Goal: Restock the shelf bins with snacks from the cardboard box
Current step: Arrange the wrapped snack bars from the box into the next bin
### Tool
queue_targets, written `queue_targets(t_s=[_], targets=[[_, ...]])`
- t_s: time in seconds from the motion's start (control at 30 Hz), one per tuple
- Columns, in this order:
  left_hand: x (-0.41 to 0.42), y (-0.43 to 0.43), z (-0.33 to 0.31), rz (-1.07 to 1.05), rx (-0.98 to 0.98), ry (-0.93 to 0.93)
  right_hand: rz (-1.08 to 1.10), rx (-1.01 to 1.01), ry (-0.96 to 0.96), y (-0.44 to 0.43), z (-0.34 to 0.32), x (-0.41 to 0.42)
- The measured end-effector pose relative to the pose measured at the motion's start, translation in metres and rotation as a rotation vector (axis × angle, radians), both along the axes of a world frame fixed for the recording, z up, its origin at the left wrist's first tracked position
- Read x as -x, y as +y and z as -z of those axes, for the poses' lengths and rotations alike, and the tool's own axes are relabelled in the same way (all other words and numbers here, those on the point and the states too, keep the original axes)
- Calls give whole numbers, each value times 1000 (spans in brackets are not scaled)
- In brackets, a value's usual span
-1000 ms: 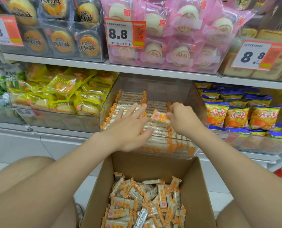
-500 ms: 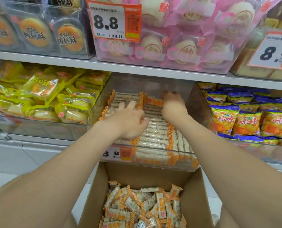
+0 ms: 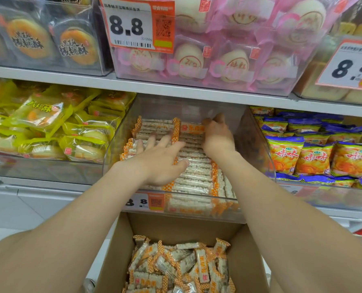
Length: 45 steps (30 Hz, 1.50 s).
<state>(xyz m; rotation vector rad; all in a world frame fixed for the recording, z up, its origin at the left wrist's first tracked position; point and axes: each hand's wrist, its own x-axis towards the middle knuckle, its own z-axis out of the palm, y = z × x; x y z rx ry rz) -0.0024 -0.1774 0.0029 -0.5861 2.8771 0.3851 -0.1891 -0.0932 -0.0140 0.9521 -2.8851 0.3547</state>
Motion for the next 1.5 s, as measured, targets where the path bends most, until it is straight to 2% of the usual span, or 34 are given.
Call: queue_targets(t_s=[0.17,0.37,0.47,0.5,0.57,0.7,0.83,0.9,1.0,1.13,1.27,1.33,1.5], targets=[[-5,5,-5,21,28,161,-36,49,70,21,-14,-17],[-48,38,-26,78,112,601,-240,215,47,67,-43,-84],[-85,60,-35,56,3,704,-314,254,-5,110,-52,-122],[-97,66,-38,65,-85,668,-338,264,-47,124,-55,-134],[-116,79,-35,142,-217,466,-379,257,-130,147,-56,-155],[-121,101,18,318,-162,-15,-372,51,-257,172,-18,-181],[-99,109,94,319,-92,-321,-247,-256,-354,175,55,-181],[-88,111,121,287,-116,-381,-142,-312,-426,177,89,-180],[-81,107,165,202,-156,-411,17,-290,-549,185,137,-177],[-92,99,226,55,-186,-478,104,-333,-553,195,193,-159],[-104,100,273,-155,-166,-587,15,-424,-419,193,225,-140],[-108,103,289,-237,-167,-592,-7,-453,-432,189,239,-136],[-115,109,309,-279,-189,-544,-63,-558,-393,190,260,-139]])
